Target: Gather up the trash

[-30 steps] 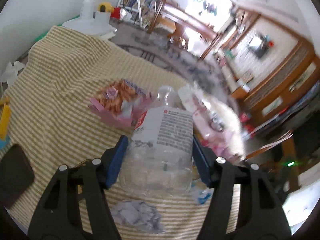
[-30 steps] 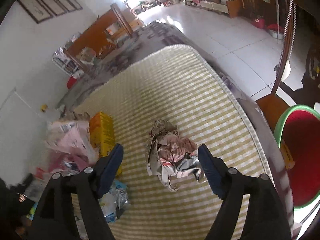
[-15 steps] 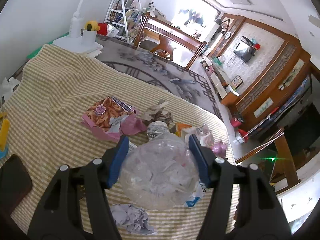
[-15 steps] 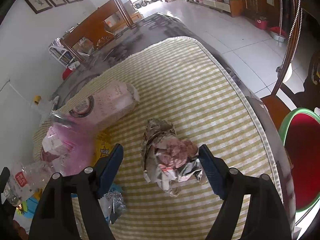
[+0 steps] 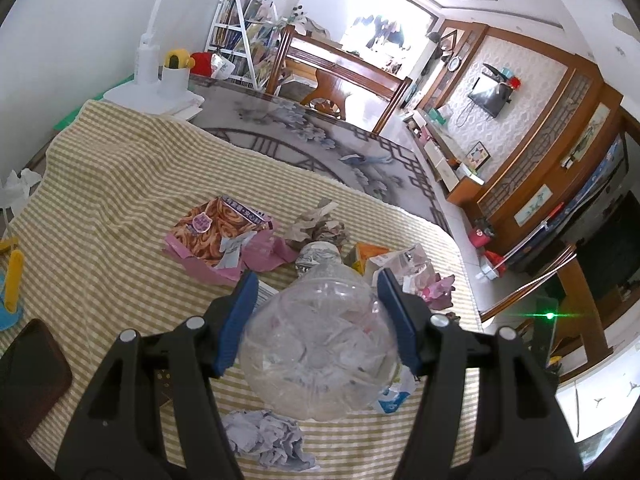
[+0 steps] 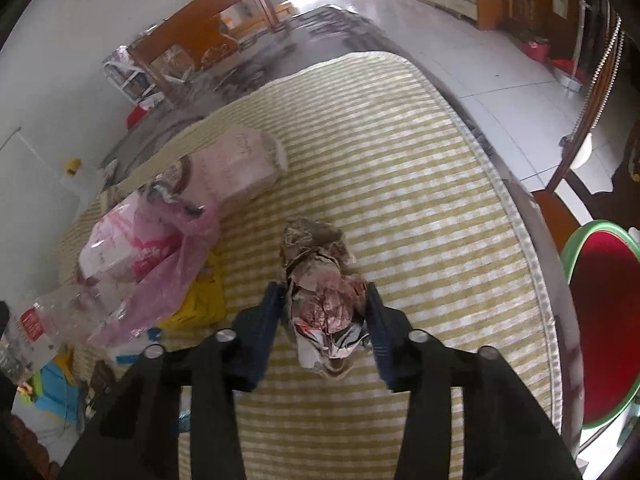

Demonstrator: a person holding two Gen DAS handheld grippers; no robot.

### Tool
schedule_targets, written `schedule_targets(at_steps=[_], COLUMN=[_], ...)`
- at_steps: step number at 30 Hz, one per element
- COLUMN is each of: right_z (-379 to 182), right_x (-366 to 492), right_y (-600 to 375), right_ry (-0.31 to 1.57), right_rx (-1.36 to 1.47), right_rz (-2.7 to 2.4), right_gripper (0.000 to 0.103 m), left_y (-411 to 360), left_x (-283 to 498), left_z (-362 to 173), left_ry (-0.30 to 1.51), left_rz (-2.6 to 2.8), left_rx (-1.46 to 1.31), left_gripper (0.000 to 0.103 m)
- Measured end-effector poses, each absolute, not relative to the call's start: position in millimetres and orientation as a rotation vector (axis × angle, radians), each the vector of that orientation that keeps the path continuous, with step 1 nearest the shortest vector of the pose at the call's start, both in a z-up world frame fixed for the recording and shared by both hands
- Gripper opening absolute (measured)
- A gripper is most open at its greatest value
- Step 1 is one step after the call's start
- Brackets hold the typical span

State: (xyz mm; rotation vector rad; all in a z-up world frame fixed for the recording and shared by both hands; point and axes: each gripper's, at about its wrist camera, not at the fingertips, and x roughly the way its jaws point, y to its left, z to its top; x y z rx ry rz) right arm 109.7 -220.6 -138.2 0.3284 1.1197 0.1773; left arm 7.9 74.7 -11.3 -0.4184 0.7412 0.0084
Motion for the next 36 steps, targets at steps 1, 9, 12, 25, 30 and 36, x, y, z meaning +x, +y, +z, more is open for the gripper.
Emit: schedule_targets(at_steps=[1, 9, 12, 25, 30, 36], right_z=[-136, -119, -122, -120, -111, -80], right_x=[107, 85, 84, 85, 79, 52], right_y=[-221, -237, -246, -249, -249, -261], right_ry=[1.116, 1.067, 1.079, 1.094, 1.054, 0.915], right_rx=[0.333, 0.404, 0.425, 0.505, 0.487, 0.446], right_rz=[0.187, 0.216, 0.2, 0.276, 0.273, 0.245], right_gripper=[0.036, 0.036, 0.036, 0.038, 0.038, 0.037], left_y=[74, 72, 76, 47, 48, 56], left_x=[8, 19, 26, 45, 38, 12], left_z=[-11, -26, -39, -64, -51, -13], left_ry=[0.739, 0.853, 0.944, 1.06, 0.983, 0.755], left_rz=[0.008, -0.022, -0.014, 0.02, -0.024, -0.039], left_rx=[-0.412, -0.406, -0.432, -0.26, -0.281, -0.316], left_gripper=[0.06, 0.06, 0.063, 0.063, 0.048, 0.0])
